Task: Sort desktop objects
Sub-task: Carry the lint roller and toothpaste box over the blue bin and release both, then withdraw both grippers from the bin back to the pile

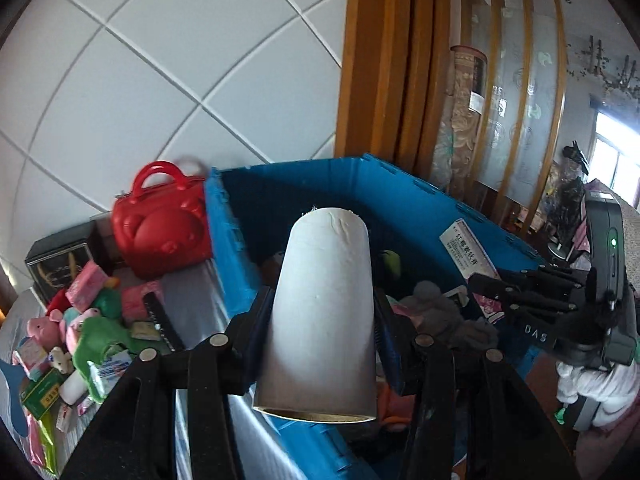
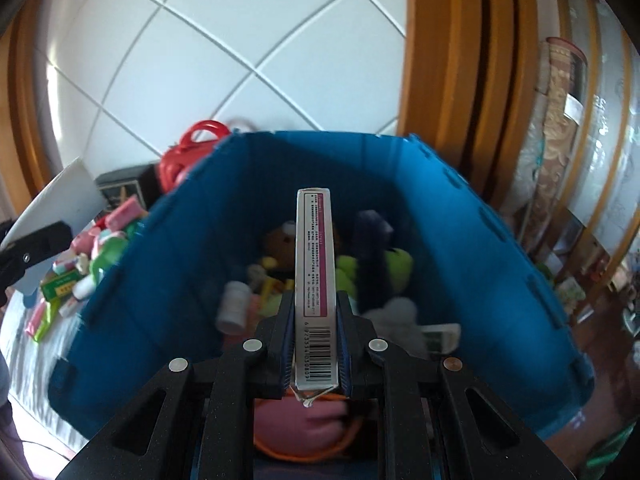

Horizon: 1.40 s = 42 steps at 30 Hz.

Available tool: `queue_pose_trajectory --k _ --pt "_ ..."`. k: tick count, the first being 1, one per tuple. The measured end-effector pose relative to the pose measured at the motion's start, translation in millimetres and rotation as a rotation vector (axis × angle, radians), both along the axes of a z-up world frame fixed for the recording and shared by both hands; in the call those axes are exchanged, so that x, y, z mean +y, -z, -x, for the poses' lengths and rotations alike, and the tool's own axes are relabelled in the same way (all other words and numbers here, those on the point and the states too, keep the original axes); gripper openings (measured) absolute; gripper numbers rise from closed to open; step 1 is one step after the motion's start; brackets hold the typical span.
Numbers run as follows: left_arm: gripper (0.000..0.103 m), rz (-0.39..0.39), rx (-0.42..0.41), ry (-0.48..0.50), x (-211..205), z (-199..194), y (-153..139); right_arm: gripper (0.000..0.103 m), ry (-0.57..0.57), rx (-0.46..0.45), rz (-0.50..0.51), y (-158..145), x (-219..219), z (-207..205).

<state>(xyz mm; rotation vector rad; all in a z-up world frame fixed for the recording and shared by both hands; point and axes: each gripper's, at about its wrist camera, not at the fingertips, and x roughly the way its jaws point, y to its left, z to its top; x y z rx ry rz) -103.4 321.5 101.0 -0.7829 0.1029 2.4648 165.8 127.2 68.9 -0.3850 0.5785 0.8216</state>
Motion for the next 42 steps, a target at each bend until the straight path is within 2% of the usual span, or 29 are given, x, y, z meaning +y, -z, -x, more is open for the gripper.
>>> queue_pose_trajectory --k 3,7,10,12,14,21,31,32,34,36,38,42 --pt "0.047 0.035 -0.063 0.024 43 10 9 0.018 -0.005 0.007 0.009 4 -15 -21" --pt "0.047 0.120 -0.065 0.013 90 16 18 0.018 -0.024 0.010 -0.002 4 -25 -39" --pt "0.047 0.190 -0.029 -0.007 105 14 25 0.018 -0.034 0.004 -0.021 1 -28 -46" --pt "0.047 0.221 -0.033 -0.021 108 15 33 0.018 -0.041 0.006 -0.034 1 -28 -50" --pt "0.047 0.214 -0.050 -0.027 107 18 32 0.018 -0.048 0.012 -0.037 3 -24 -53" --pt "0.047 0.206 -0.006 -0.087 99 16 34 0.018 -0.095 0.053 -0.024 14 -14 -63" --pt "0.047 0.213 -0.028 -0.060 99 19 36 0.022 -0.068 0.028 -0.023 14 -15 -64" --pt "0.047 0.209 -0.028 -0.056 98 18 36 0.027 -0.061 0.022 -0.024 14 -15 -63" --pt "0.047 0.204 -0.026 -0.054 98 17 36 0.047 -0.051 0.018 -0.039 11 -16 -64" --pt "0.047 0.200 -0.023 -0.053 97 17 36 0.081 -0.060 0.005 -0.069 6 -20 -61" --pt "0.047 0.197 -0.018 -0.053 97 16 36 0.088 -0.054 -0.014 -0.080 5 -20 -59" --pt "0.047 0.187 -0.009 -0.058 96 15 35 0.090 -0.047 -0.037 -0.092 6 -21 -58"
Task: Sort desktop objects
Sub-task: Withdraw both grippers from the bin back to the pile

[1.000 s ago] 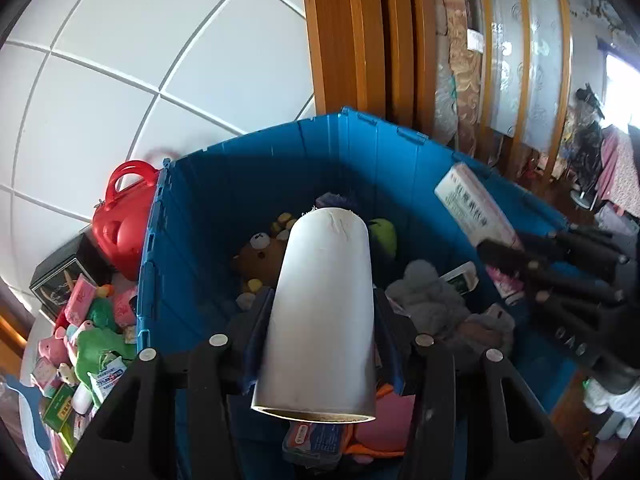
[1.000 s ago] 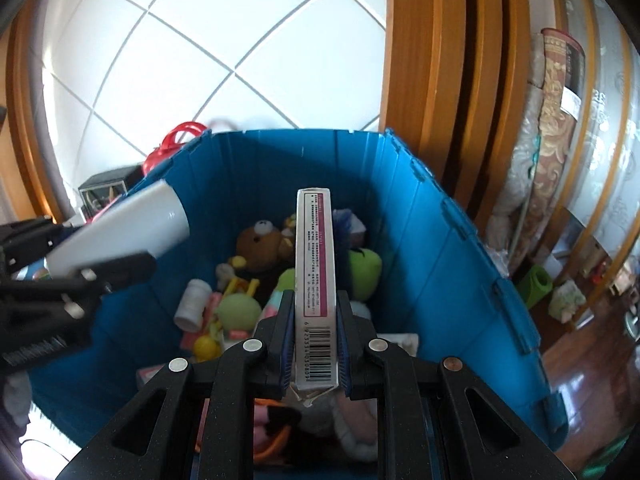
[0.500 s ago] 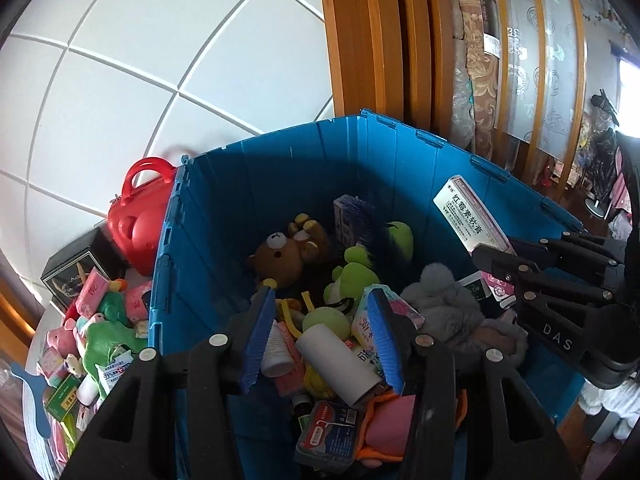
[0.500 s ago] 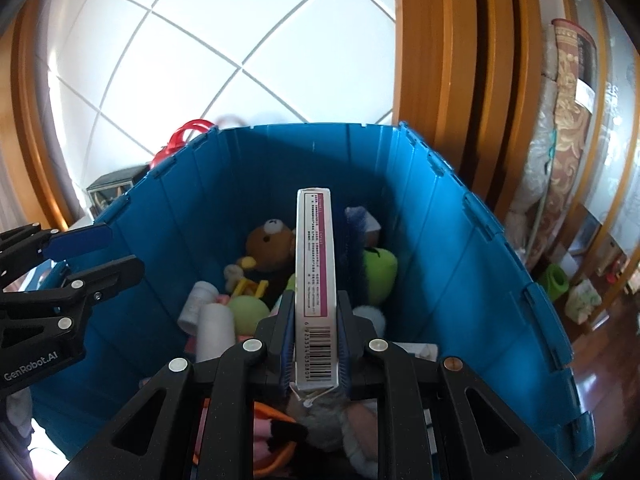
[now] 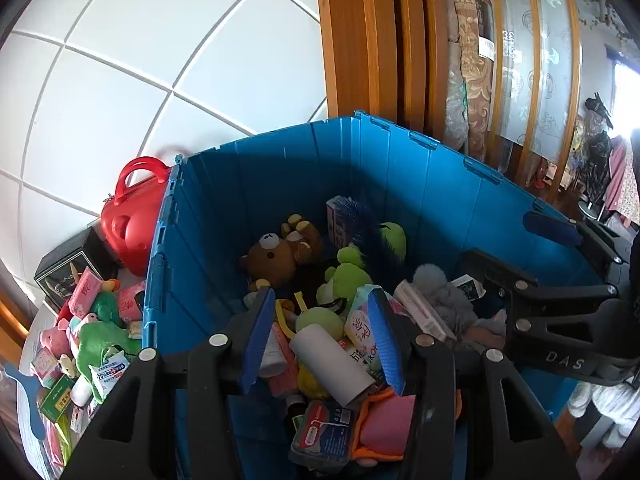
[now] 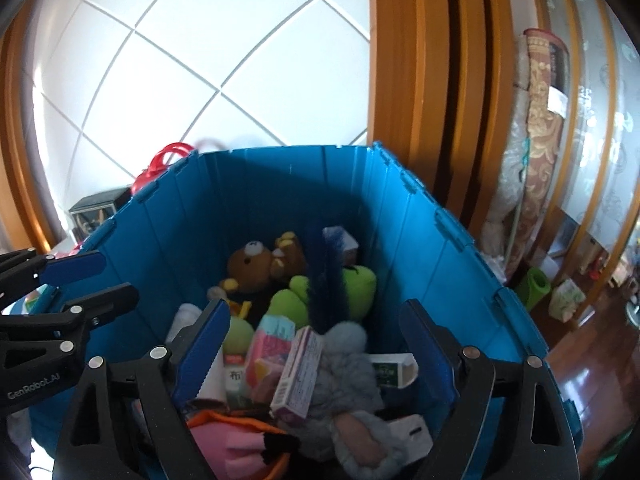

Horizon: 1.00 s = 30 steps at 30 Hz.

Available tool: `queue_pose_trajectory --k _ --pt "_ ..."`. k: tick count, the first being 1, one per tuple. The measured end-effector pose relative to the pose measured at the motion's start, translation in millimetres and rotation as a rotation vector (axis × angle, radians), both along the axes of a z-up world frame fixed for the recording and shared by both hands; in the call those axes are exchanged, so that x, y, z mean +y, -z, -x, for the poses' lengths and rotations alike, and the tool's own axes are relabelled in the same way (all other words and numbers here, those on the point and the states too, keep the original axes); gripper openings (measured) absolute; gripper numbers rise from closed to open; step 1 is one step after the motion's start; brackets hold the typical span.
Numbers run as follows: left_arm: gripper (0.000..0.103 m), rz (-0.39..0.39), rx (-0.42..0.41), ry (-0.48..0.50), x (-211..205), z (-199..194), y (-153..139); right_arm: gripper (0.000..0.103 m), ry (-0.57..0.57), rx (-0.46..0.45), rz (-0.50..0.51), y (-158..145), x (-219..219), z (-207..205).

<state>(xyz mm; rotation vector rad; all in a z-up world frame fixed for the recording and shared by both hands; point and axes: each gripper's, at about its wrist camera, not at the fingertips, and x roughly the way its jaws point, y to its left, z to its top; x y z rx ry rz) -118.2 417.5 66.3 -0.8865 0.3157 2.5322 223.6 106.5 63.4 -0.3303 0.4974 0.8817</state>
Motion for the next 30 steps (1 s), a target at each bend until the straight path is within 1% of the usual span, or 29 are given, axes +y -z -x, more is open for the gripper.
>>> queue_pose_trajectory --k 2,5,7,9,12,13,15,16,17,18,19,20,21,23,26,28,30 --pt "0.047 -0.011 0.005 -0.002 -2 -1 -1 0.095 -0.016 0.014 -0.010 1 -1 -1" --pt "0.047 -0.041 0.019 -0.003 -6 -2 -2 0.096 -0.017 0.028 -0.036 0 -4 -3" --pt "0.047 -0.100 0.064 -0.006 -15 -9 -7 0.096 -0.017 0.042 -0.062 -1 -8 -6" --pt "0.047 -0.145 0.105 -0.018 -27 -19 -13 0.103 -0.006 0.058 -0.090 -2 -13 -8" --pt "0.047 -0.219 0.116 -0.029 -52 -34 -22 0.103 0.010 0.068 -0.141 -2 -20 -8" --pt "0.047 -0.222 0.129 -0.039 -61 -38 -25 0.103 0.014 0.079 -0.142 -1 -21 -6" --pt "0.047 -0.210 0.181 -0.085 -81 -47 -32 0.103 0.000 0.100 -0.150 -1 -20 4" --pt "0.047 -0.207 0.222 -0.130 -98 -52 -38 0.103 -0.020 0.109 -0.169 -4 -20 12" --pt "0.053 -0.210 0.243 -0.157 -108 -54 -40 0.103 -0.056 0.124 -0.202 -9 -20 24" --pt "0.062 -0.219 0.263 -0.190 -124 -57 -43 0.103 -0.080 0.131 -0.223 -14 -18 33" --pt "0.083 -0.237 0.275 -0.224 -141 -58 -44 0.103 -0.107 0.130 -0.249 -21 -15 46" --pt "0.096 -0.250 0.281 -0.249 -155 -58 -44 0.103 -0.123 0.123 -0.265 -25 -12 56" --pt "0.096 -0.257 0.291 -0.283 -175 -57 -41 0.103 -0.162 0.109 -0.281 -31 -6 70" --pt "0.096 -0.247 0.298 -0.326 -202 -54 -37 0.103 -0.205 0.088 -0.312 -40 5 97" --pt "0.096 -0.248 0.293 -0.383 -256 -50 -23 0.103 -0.283 0.083 -0.348 -49 30 139" --pt "0.096 -0.257 0.253 -0.434 -300 -46 -8 0.103 -0.328 0.090 -0.359 -51 47 163" --pt "0.096 -0.255 0.186 -0.478 -346 -38 11 0.103 -0.369 0.111 -0.363 -52 70 189"
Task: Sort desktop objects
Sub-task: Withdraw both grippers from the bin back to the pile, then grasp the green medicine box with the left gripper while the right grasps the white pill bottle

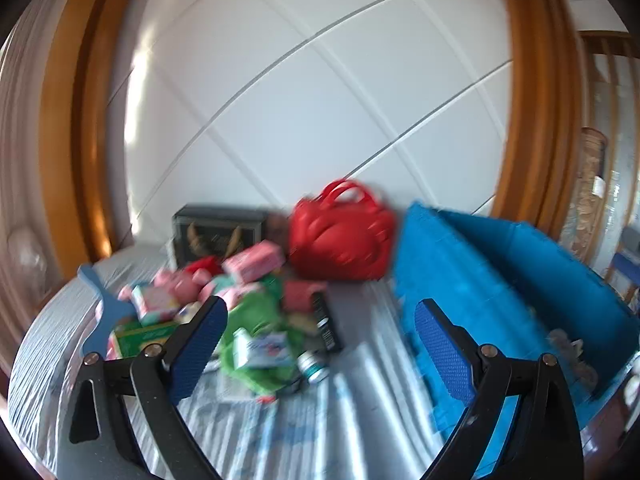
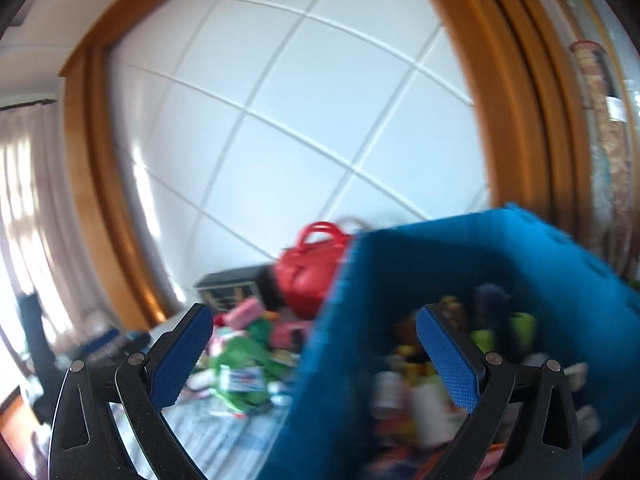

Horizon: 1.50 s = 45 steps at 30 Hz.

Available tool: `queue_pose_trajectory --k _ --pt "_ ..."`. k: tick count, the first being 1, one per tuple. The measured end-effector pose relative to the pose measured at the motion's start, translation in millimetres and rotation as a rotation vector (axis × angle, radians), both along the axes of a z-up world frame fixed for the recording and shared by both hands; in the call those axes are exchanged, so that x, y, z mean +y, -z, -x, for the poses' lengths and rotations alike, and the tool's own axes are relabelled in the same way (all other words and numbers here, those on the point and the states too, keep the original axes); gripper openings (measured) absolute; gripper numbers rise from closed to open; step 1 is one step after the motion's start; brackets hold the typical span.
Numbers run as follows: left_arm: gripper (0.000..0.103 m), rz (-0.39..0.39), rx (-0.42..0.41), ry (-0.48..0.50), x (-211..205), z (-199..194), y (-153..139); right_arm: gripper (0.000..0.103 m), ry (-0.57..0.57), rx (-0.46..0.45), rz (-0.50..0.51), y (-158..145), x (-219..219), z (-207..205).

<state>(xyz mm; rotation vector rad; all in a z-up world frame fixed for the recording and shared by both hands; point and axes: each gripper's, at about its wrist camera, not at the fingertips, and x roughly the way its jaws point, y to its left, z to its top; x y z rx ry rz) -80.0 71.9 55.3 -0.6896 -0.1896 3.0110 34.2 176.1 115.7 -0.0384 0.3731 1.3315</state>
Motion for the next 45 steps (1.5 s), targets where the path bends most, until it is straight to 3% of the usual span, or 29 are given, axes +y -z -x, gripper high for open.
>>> queue_pose_trajectory --k 7,10,18,24,30,34,39,45 --pt "0.096 0.037 -0.135 -0.190 -138 13 68 0.103 -0.101 -0.014 0.066 18 78 82" --pt "0.096 0.035 -0.181 -0.211 -178 16 94 0.103 -0.117 -0.009 0.134 40 110 104" --pt "0.096 0.044 -0.335 -0.184 -221 44 160 0.103 -0.054 0.024 0.364 123 165 105" --pt "0.096 0.059 -0.427 -0.145 -221 78 192 0.103 -0.001 0.050 0.483 164 187 87" --pt "0.096 0.265 -0.420 -0.101 -216 138 186 0.103 0.020 0.088 0.535 185 209 69" --pt "0.096 0.394 -0.534 -0.047 -229 196 203 0.103 0.023 0.097 0.574 200 225 61" --pt "0.096 0.438 -0.676 -0.001 -242 244 234 0.103 0.048 0.123 0.637 226 245 41" --pt "0.103 0.606 -0.738 0.021 -229 274 263 0.103 0.026 0.129 0.722 266 277 30"
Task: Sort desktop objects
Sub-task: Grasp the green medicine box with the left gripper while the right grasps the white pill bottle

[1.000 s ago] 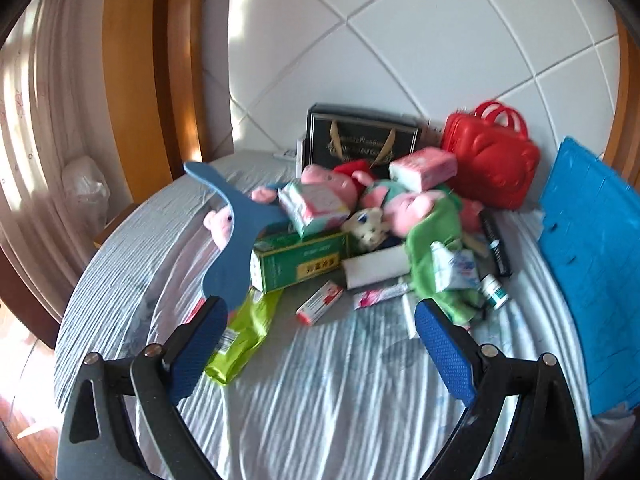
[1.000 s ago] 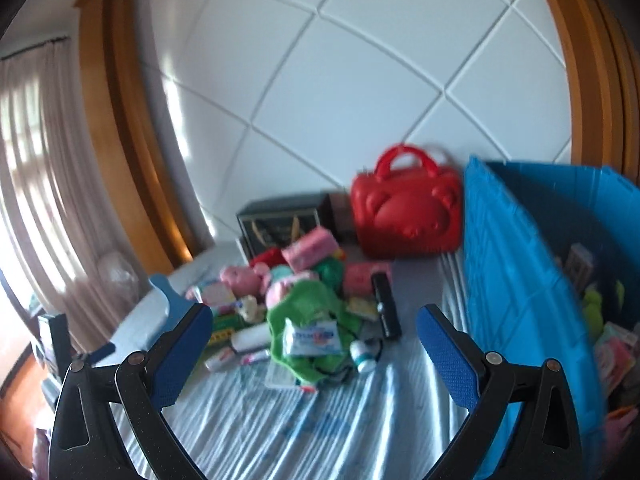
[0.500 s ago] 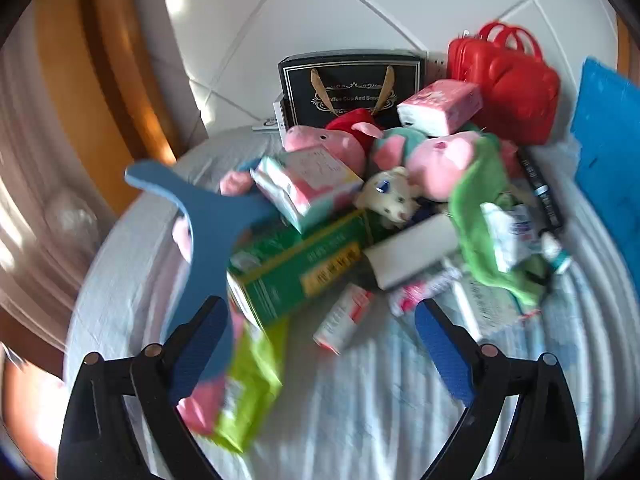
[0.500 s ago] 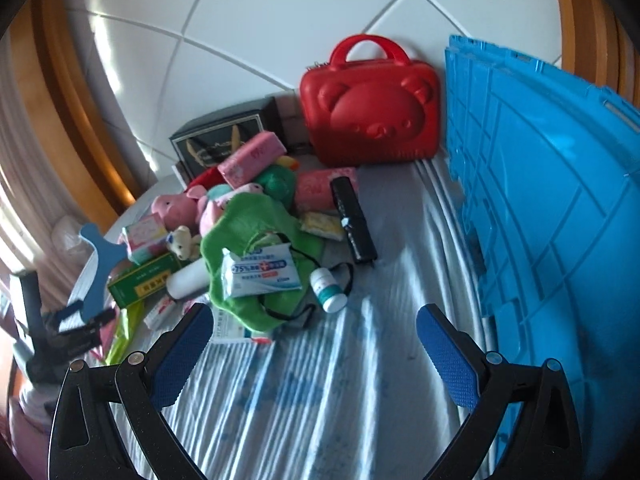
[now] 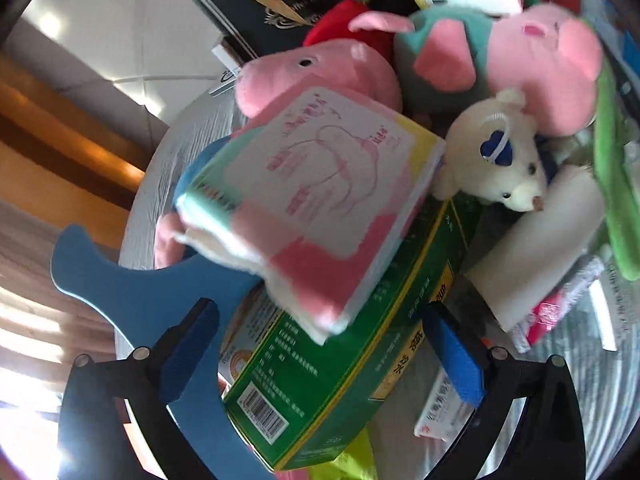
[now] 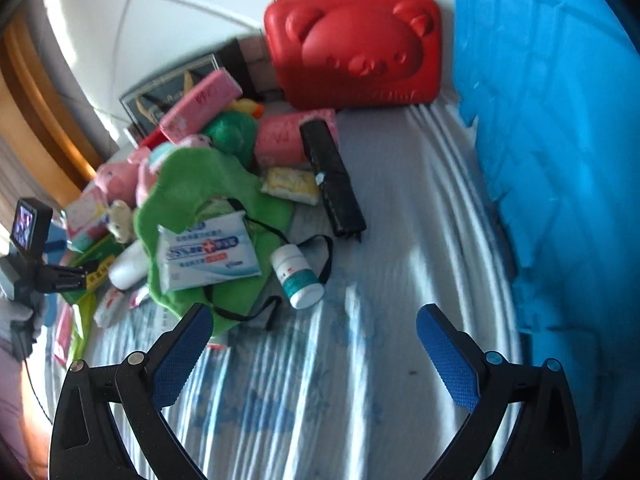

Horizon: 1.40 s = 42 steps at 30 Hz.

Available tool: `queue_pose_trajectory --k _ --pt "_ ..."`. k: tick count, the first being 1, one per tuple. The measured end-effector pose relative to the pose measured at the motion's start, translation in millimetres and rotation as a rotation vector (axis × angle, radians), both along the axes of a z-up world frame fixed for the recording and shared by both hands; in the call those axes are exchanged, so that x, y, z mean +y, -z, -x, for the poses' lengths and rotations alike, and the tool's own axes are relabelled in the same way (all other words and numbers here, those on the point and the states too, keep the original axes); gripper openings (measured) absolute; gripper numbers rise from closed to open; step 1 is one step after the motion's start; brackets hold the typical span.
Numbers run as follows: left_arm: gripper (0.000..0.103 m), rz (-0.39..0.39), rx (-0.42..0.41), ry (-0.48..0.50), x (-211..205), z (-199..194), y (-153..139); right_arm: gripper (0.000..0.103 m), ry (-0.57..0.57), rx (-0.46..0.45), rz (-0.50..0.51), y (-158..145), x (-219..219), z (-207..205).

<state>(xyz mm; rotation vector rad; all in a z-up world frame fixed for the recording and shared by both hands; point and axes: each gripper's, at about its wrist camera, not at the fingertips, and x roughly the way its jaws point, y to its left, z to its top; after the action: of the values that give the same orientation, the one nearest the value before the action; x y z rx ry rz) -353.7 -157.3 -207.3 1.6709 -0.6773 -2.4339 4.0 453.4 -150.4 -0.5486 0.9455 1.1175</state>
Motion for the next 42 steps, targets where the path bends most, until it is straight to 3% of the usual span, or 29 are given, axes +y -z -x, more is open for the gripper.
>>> queue_pose_trajectory --k 3,4,5,8,13,17,19,20,22,25,27,29,34,37,42 --pt "0.103 0.003 -0.022 0.025 11 2 5 0.103 -0.026 0.011 0.038 19 17 -1" --pt "0.101 -0.103 -0.086 0.009 11 1 9 0.103 -0.034 0.016 0.047 24 22 0" --pt "0.101 -0.147 -0.105 -0.024 11 -2 10 0.103 -0.043 0.019 0.056 28 27 0" --pt "0.097 -0.152 -0.086 -0.031 16 -15 7 0.103 -0.068 0.018 0.081 39 39 0" --pt "0.092 -0.320 -0.074 -0.098 5 -38 -15 0.103 -0.064 -0.027 0.140 56 58 -6" --pt "0.093 -0.280 -0.066 -0.106 4 -31 -11 0.103 -0.065 -0.030 0.191 68 66 -12" --pt "0.093 -0.268 -0.059 -0.127 1 -16 -2 0.095 -0.069 -0.027 0.199 71 67 -11" --pt "0.092 -0.273 -0.071 -0.134 0 -11 1 0.085 -0.074 -0.031 0.201 71 67 -9" --pt "0.093 -0.332 -0.111 -0.169 -8 0 14 0.078 -0.085 -0.037 0.206 72 67 -8" --pt "0.080 -0.373 -0.103 -0.192 -14 -1 7 0.067 -0.097 -0.048 0.220 76 69 -5" --pt "0.068 -0.397 -0.095 -0.176 -9 -15 -3 0.045 -0.110 -0.047 0.223 79 70 -3" --pt "0.059 -0.421 -0.088 -0.175 -6 -29 -9 0.036 -0.118 -0.063 0.241 82 69 2" --pt "0.056 -0.497 -0.056 -0.231 -6 -63 -19 0.037 -0.143 -0.053 0.241 80 64 10" --pt "0.055 -0.476 0.006 -0.227 3 -86 -37 0.035 -0.144 -0.078 0.238 76 59 12" --pt "0.053 -0.478 0.109 -0.229 9 -117 -68 0.034 -0.144 -0.063 0.147 40 33 26"
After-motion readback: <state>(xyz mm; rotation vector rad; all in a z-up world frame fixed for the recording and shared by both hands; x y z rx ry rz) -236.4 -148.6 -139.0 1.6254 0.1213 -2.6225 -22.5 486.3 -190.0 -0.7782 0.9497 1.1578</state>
